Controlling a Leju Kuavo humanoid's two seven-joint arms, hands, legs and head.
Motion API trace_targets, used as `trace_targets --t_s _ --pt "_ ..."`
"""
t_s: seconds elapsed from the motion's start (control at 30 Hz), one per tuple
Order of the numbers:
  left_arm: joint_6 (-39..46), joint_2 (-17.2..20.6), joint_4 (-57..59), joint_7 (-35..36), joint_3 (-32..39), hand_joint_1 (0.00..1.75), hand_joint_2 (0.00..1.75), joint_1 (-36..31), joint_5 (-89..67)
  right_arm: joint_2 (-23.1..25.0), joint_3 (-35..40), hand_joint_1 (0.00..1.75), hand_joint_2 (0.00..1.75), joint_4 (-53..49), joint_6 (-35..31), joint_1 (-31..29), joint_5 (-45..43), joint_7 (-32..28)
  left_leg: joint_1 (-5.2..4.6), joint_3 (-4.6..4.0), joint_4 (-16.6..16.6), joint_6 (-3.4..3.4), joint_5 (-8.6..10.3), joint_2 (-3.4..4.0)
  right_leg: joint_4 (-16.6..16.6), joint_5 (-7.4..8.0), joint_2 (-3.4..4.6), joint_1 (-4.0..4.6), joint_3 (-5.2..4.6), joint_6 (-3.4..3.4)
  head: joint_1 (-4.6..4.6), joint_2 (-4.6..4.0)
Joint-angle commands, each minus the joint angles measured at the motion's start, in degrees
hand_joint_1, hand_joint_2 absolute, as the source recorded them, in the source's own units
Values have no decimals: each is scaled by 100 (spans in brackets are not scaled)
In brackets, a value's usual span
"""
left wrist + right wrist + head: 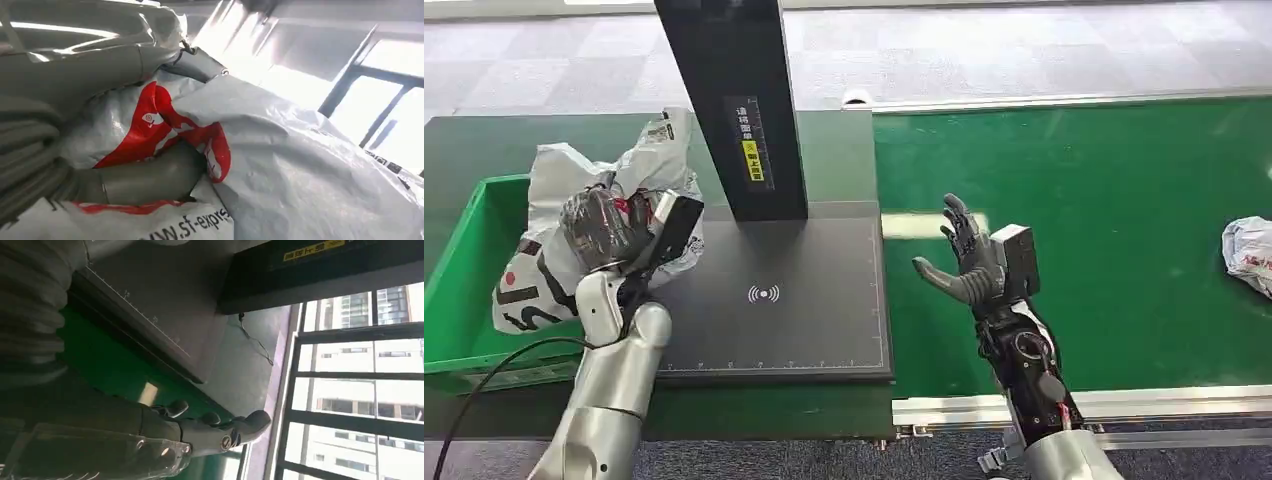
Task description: Moved the parcel from conveyor to table for the left to box.
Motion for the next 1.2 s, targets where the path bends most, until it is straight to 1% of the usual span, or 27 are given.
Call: trace_targets --t_s 0.03,0.1,0.17,0.2,0.23,0.27,0.3,0.33,0.4,0.43,0.47,0.5,0.53,0.57,0.6,0.73,0.77,0.83,0.87,0.9,0.97,1.0,1.07,1.1,1.13,1.17,1.2 --pt "-641 715 2389 558 220 175 175 -811 -60 112 109 0 175 423 6 -151 101 51 -2 22 -10 -3 -4 11 -6 -4 1 -1 18 0 0 0" --pt "-636 724 2411 609 328 175 175 -751 -28 137 80 0 175 376 20 -116 130 70 -1 42 -21 -6 -8 23 -16 -6 4 1 33 1 2 2" --pt "-564 725 2347 525 489 175 175 -697 123 160 39 0 175 275 23 -66 153 101 -4 19 -10 -3 -6 15 -6 -3 6 -3 14 2 2 2" --pt "-432 743 2296 433 551 175 175 -675 186 167 13 0 175 177 33 -21 169 146 -2 28 -15 -5 -8 26 -11 -2 12 -1 21 2 2 2" --pt "-447 762 2296 426 558 175 175 -682 191 169 10 0 175 162 34 -14 171 152 -2 18 -9 -8 -11 25 -5 -2 16 -1 11 1 0 0" --pt "-82 764 2119 176 668 175 175 -626 380 160 -11 0 175 41 44 37 176 198 -2 27 -13 -10 -13 34 -7 -3 23 -1 17 1 2 0" --pt "303 745 1881 -260 795 175 175 -576 733 148 -34 0 175 -71 43 85 173 232 -2 35 -18 -12 -13 37 -11 -4 22 1 24 0 0 2" --pt "274 782 1896 -307 793 175 175 -589 788 139 -41 0 175 -116 48 106 173 257 -1 16 -9 -10 -10 30 -5 -2 23 0 7 0 2 2" --pt "444 566 684 -1169 1389 175 175 -285 1093 123 -78 0 175 -291 26 204 165 302 -1 24 -12 -11 -12 37 -5 -4 26 0 11 -1 0 0" --pt "444 566 684 -1169 1389 175 175 -285 1093 123 -78 0 175 -291 26 204 165 302 1 21 -9 -11 -14 39 -5 -4 29 2 8 -1 0 2" --pt "444 412 314 -1655 1695 175 175 -218 1282 116 -87 0 175 -368 13 258 162 306 3 17 -8 -9 -14 37 -5 -4 29 5 6 0 2 2" --pt "444 28 -291 -2770 2471 175 175 -184 1556 110 -98 0 175 -458 -8 321 155 317 6 15 -5 -9 -14 34 -5 -4 26 8 6 0 0 2" --pt "444 -255 -436 -3633 2924 175 175 -273 2063 101 -100 0 175 -492 -40 357 156 319 10 6 0 -7 -13 27 -2 -4 21 11 -1 1 0 0" --pt "444 -462 -735 -4208 3277 175 175 -326 2214 91 -92 0 175 -491 -44 366 150 317 13 4 2 -6 -13 18 -2 -6 13 15 -1 3 2 2" --pt "444 -462 -735 -4208 3277 175 175 -326 2214 91 -92 0 175 -491 -44 366 150 317 17 -6 7 -7 -10 18 -1 -3 14 19 -10 2 0 0" --pt "444 -565 -1041 -4208 3196 175 175 -251 2611 85 -77 0 175 -449 -20 356 142 290 8 5 0 -4 -13 24 -3 -7 17 10 2 6 2 0" --pt "444 -460 -557 -3879 3124 175 175 -327 2534 86 -59 0 175 -420 -23 355 150 282 10 4 -1 -6 -14 28 -4 -4 22 9 -1 4 0 2" --pt "444 -120 22 -3195 2647 175 175 -339 2539 88 -47 0 175 -347 -9 332 168 268 5 14 -9 -10 -11 21 -6 -6 13 6 8 1 2 2" --pt "159 -37 312 -2871 2509 175 175 -364 2699 90 -51 0 175 -315 -7 322 173 257 2 10 -10 -11 -8 13 -5 -6 7 3 5 0 2 2" --pt "-364 201 850 -2074 2111 175 175 -434 2810 99 -58 0 175 -208 48 275 199 240 2 21 -16 -13 -7 5 -10 -9 -6 4 18 1 0 0" --pt "-243 308 1259 -2068 1909 175 175 -503 2838 119 -65 0 175 -115 79 219 218 228 3 12 -10 -13 -6 2 -5 -5 -1 4 7 -1 0 0" --pt "-362 381 1637 -1968 1880 175 175 -596 3012 142 -57 0 175 -59 120 182 238 223 2 18 -14 -14 -6 3 -8 -5 -6 4 13 -1 2 0" --pt "-79 472 1942 -1956 1795 175 175 -633 3046 168 -37 0 175 -24 152 155 278 229 4 12 -9 -14 -6 4 -4 -4 -1 5 6 -1 0 2" --pt "329 608 2255 -1855 1629 175 175 -707 2852 173 -19 0 175 -30 133 148 309 239 4 33 -24 -17 -2 6 -17 -3 -11 7 27 -1 -2 2" --pt "317 640 2284 -1855 1630 175 175 -714 2859 175 -17 0 175 -36 131 146 311 240 9 14 -8 -12 -10 12 -6 -4 6 11 8 0 4 2" --pt "321 692 2359 -1854 1659 75 175 -747 2911 168 -8 0 175 -57 139 149 319 252 5 15 -9 -13 -10 18 -3 -5 12 7 6 0 0 0" --pt "444 765 2415 -1735 1708 0 175 -774 2754 159 -4 0 175 -93 153 158 318 272 8 22 -13 -13 -11 20 -9 -4 10 10 15 1 4 2"
